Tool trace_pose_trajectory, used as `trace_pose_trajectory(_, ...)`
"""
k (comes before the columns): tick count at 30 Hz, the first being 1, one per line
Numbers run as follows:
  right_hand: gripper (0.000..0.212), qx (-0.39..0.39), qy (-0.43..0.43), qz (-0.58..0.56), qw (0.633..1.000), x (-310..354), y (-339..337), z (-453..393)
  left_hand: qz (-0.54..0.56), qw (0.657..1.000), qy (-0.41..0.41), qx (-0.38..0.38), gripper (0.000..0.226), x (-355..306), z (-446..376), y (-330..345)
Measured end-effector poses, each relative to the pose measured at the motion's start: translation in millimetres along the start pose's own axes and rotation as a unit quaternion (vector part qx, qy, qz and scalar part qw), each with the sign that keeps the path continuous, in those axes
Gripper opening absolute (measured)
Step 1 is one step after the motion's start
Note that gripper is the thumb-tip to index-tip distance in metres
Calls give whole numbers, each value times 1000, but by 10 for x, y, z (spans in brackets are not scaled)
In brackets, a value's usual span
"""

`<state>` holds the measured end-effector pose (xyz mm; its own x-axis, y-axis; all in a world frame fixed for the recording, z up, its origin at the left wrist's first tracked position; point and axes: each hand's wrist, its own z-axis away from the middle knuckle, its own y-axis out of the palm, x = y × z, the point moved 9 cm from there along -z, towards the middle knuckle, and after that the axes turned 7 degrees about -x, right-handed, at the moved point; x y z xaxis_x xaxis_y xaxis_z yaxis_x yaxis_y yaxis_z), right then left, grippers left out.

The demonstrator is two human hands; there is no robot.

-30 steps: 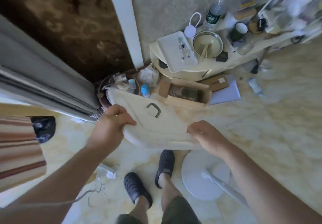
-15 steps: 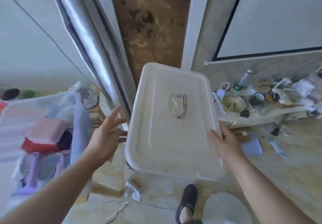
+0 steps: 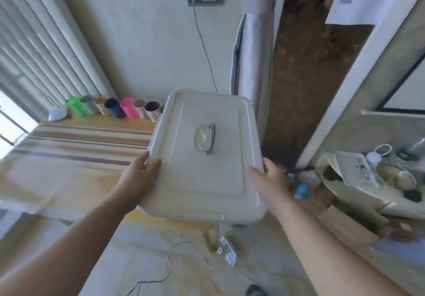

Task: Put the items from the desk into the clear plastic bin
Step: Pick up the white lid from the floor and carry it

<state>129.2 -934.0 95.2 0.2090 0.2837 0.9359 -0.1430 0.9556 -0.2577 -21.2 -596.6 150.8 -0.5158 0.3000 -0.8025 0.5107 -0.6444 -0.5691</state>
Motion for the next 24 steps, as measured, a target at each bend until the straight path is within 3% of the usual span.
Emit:
trace_pose_trajectory(3, 42, 70, 23, 37, 997, -34, 558, -83, -55, 997, -45, -35, 55, 522, -250, -275)
trace_pose_trajectory(6, 71, 117, 47, 93, 988, -305, 941, -266, -67, 992, -90, -50, 55, 858, -354, -342)
trace_pose_trajectory(9, 89, 133, 74, 135, 979, -352, 1130, -296, -61, 988, -128, -54, 70, 1099, -476, -295)
trace_pose_trajectory(13, 81, 110, 57, 170, 978, -335, 1245, -265, -44, 985, -157, -47, 65, 1282, -605, -211)
trace_pose_trajectory(16, 74, 80, 21, 180, 980, -360, 1240, -206, -15, 987, -156, -30, 45, 1335, -614, -143)
trace_pose_trajectory(18, 72, 53, 3, 174, 983, -315, 1206, -188, 24, 987, -155, -18, 50, 1340, -670, -91)
trace_pose_trajectory(21, 70, -8, 24, 168, 985, -376, 1172, -248, 47, 988, -149, -12, 52, 1311, -803, -6)
trace_pose_trajectory(24, 53, -35, 55, 169, 983, -489, 1224, -385, 37, 989, -140, -7, 42, 1298, -948, 33)
